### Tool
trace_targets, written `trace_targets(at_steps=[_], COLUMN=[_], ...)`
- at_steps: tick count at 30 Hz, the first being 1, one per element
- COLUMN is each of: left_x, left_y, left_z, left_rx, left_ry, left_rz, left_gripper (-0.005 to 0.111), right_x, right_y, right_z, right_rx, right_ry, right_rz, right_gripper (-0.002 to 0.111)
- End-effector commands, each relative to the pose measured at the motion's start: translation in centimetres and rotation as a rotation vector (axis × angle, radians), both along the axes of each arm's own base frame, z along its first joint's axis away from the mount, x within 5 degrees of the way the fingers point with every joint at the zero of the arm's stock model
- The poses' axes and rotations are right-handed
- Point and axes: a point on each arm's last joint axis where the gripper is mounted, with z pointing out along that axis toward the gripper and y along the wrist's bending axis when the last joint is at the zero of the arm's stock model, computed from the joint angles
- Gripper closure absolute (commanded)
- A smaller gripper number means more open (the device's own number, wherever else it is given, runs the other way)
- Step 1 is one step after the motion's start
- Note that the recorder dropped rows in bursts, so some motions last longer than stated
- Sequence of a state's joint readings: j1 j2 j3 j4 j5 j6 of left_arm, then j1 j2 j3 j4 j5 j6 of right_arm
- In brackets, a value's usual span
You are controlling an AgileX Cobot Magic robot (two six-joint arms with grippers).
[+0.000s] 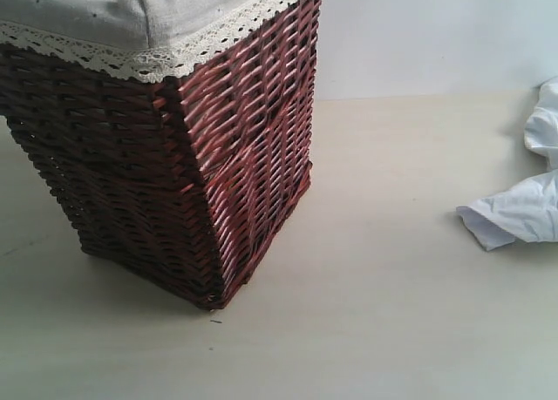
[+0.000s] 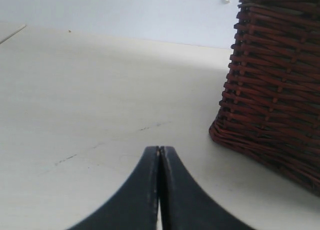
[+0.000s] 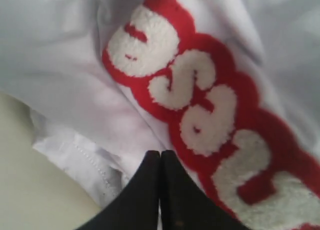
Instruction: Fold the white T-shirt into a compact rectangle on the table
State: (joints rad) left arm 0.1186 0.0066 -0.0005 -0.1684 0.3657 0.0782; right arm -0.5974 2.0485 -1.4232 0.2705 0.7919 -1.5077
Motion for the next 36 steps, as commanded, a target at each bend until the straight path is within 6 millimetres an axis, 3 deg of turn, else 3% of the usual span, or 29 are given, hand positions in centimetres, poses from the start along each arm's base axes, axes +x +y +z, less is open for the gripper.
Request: trace_targets(at_steps=[1, 8, 13, 17, 24, 29, 32, 36], left_x=[0.0, 0.0, 0.0, 0.0, 0.0, 0.0, 0.0, 0.0], left_y=[-0.1, -0.1, -0.1, -0.1, -0.1, -0.1, -0.1, -0.1], left_z=[0.1, 0.1, 0.1, 0.1, 0.1, 0.1, 0.1, 0.1], left_rx=[-0.008, -0.008, -0.008, -0.008, -0.008, -0.008, -0.008, -0.008], left_ry=[-0.012, -0.012, -0.012, -0.012, -0.012, -0.012, -0.012, -0.012], left_rz=[-0.007, -0.007, -0.007, -0.007, -0.007, -0.007, -0.007, -0.007], left_gripper=[0.107, 0.107, 0.107, 0.107, 0.107, 0.107, 0.107, 0.107], right_x=[-0.4, -0.4, -2.4, -3.7, -1.3, 0.3, 0.3, -0.3], right_y=[-0.9, -1.2, 1.9, 5.9, 15.3, 22.9, 27.5, 31.9], right_z=[-3.5, -5.1, -6.2, -7.5, -8.7, -7.9, -7.1, -5.8], right_rx=[-0.031, -0.015, 0.161, 0.252, 0.313, 0.358, 0.414, 0.480], right_ry=[0.076, 0.101, 0.347, 0.489, 0.441, 0.363, 0.340, 0.322], right_rz=[-0.044, -0.148, 0.013, 0.207, 0.334, 0.417, 0.467, 0.519], right_gripper=[0.108, 0.108, 0.108, 0.108, 0.108, 0.108, 0.108, 0.108])
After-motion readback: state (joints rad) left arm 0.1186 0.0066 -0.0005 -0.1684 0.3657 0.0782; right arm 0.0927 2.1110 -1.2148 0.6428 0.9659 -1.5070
